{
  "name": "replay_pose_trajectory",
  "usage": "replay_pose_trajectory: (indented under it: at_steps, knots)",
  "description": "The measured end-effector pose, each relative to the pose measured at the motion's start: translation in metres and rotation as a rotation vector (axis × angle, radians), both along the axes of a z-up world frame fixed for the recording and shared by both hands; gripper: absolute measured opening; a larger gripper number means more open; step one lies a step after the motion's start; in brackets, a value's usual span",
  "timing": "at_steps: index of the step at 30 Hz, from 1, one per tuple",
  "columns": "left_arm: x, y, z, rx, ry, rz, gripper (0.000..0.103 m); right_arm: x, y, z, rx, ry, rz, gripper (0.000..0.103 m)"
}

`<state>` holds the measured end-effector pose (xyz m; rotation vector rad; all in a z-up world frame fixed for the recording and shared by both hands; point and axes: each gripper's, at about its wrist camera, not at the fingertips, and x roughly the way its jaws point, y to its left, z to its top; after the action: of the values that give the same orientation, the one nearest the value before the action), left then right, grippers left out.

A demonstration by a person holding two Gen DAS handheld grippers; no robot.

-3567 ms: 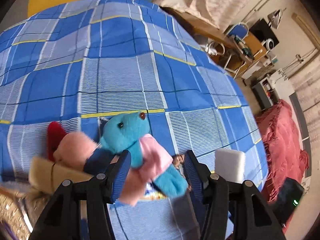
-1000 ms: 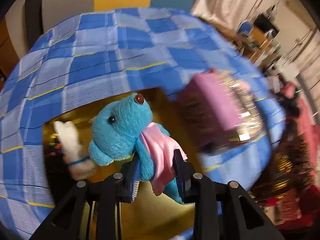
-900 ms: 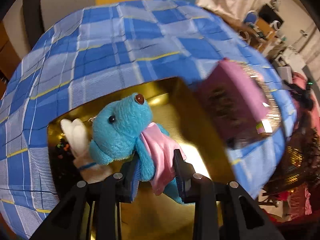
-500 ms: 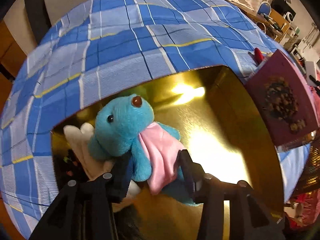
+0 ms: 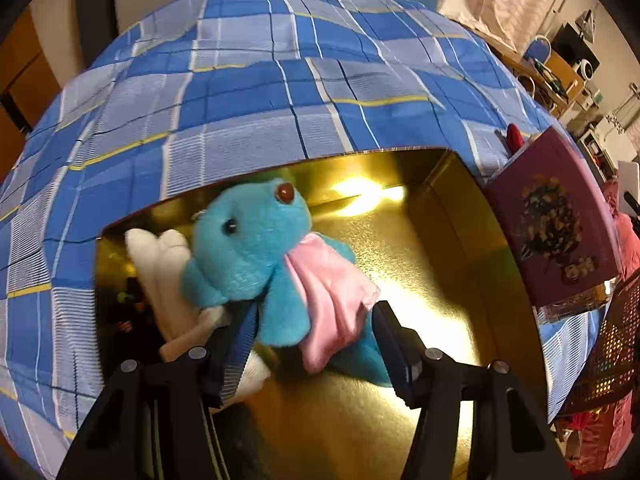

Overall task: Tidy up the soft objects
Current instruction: 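Carry the plush toy into the gold tray and open the left tool while the right tool holds the sponge, then lower the white sponge into the gold tray and open the right tool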

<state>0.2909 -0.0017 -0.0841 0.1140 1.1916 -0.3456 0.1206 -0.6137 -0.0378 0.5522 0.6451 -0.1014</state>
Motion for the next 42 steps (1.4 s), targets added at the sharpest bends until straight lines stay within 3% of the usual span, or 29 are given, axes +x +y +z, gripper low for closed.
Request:
replay_pose_trajectory:
  at_steps: [6, 9, 13, 19, 24, 30, 34, 42]
  knots:
    - [-0.018, 0.014, 0.010, -0.073, 0.013, 0.082, 0.060, -0.011, 0.040, 0.035, -0.020, -0.004, -0.016, 0.033]
    - [-0.034, 0.021, 0.021, -0.129, -0.041, 0.132, 0.060, -0.013, 0.066, 0.054, 0.001, -0.038, 0.021, 0.033]
    - [-0.059, 0.022, 0.033, -0.178, -0.116, 0.162, 0.060, -0.012, 0.121, 0.086, -0.039, -0.085, 0.121, 0.033]
    - [-0.098, 0.024, 0.048, -0.221, -0.233, 0.208, 0.060, 0.001, 0.215, 0.107, -0.024, -0.112, 0.322, 0.033]
    - [-0.115, 0.034, 0.041, -0.227, -0.246, 0.237, 0.060, 0.011, 0.297, 0.093, 0.048, -0.068, 0.475, 0.033]
    - [-0.137, 0.057, 0.040, -0.235, -0.301, 0.313, 0.060, 0.031, 0.394, 0.052, 0.021, 0.055, 0.616, 0.033]
    - [-0.147, 0.070, 0.041, -0.248, -0.329, 0.337, 0.060, 0.050, 0.443, 0.022, -0.087, 0.135, 0.620, 0.033]
    - [-0.153, 0.086, 0.037, -0.261, -0.333, 0.357, 0.060, 0.098, 0.484, -0.018, -0.280, 0.256, 0.539, 0.033]
